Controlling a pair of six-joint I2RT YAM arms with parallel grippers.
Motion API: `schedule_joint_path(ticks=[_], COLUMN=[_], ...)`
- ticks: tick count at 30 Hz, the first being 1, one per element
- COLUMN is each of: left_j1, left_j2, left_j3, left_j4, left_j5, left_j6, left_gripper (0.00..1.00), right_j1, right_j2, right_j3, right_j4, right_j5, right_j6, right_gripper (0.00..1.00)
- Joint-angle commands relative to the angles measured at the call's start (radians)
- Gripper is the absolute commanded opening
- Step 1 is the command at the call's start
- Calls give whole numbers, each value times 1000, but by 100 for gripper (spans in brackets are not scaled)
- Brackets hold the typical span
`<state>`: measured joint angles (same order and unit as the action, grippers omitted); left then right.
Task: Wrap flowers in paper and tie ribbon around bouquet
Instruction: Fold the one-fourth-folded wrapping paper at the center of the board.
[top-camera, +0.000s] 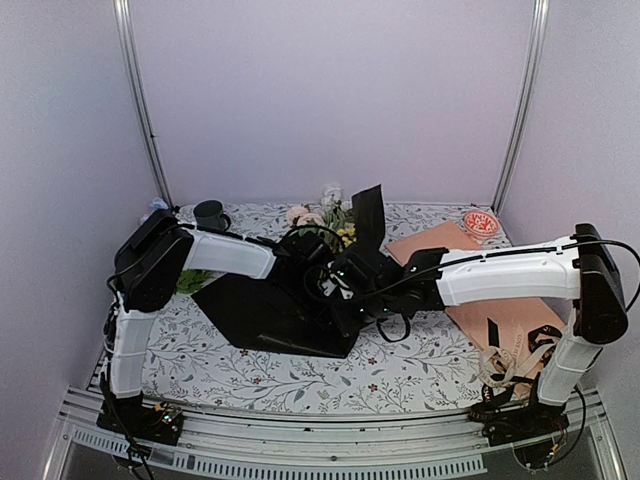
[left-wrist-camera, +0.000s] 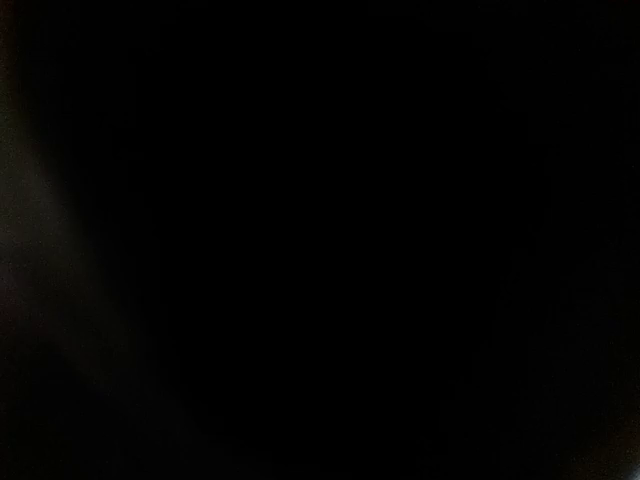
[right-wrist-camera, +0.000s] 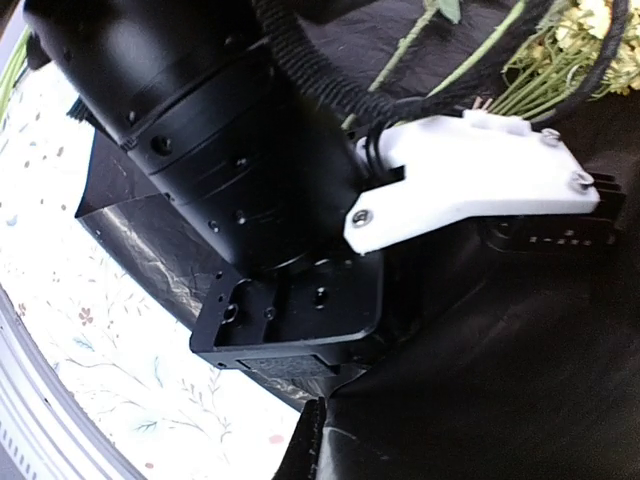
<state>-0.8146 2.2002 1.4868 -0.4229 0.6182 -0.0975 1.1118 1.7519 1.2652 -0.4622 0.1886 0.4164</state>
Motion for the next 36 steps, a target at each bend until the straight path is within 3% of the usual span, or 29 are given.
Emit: schedule_joint_path(ticks=[1,9,15,21,26,31,36], left_j1=[30,95,120,154,165,174,157], left_j2=[-7,-178,-274,-471,-523,-425,-353], left_j3=[-42,-162,-228,-394,-525,-559,-540], left_j4=[41,278,308,193,181,278,365], left_j5=[23,170,209,-87,-260,-244,-151], left_j6=[-1,-119,-156,-183,-216,-237,-254], left_gripper=[28,36,39,42,48,46,37], right_j1=[5,-27,-34,-35,-35,-34,-14], right_j2=[54,123,144,155,176,181,192], right_j3=[21,39,54,73,115,144,192], right_j4=[23,-77,-95,-120,-158,-183,-209], right_j5=[-61,-41,-35,-31,-8,-8,17], right_j6=[-41,30,10,-12,-57,-103,-165], right_gripper=[0,0,0,0,0,0,0])
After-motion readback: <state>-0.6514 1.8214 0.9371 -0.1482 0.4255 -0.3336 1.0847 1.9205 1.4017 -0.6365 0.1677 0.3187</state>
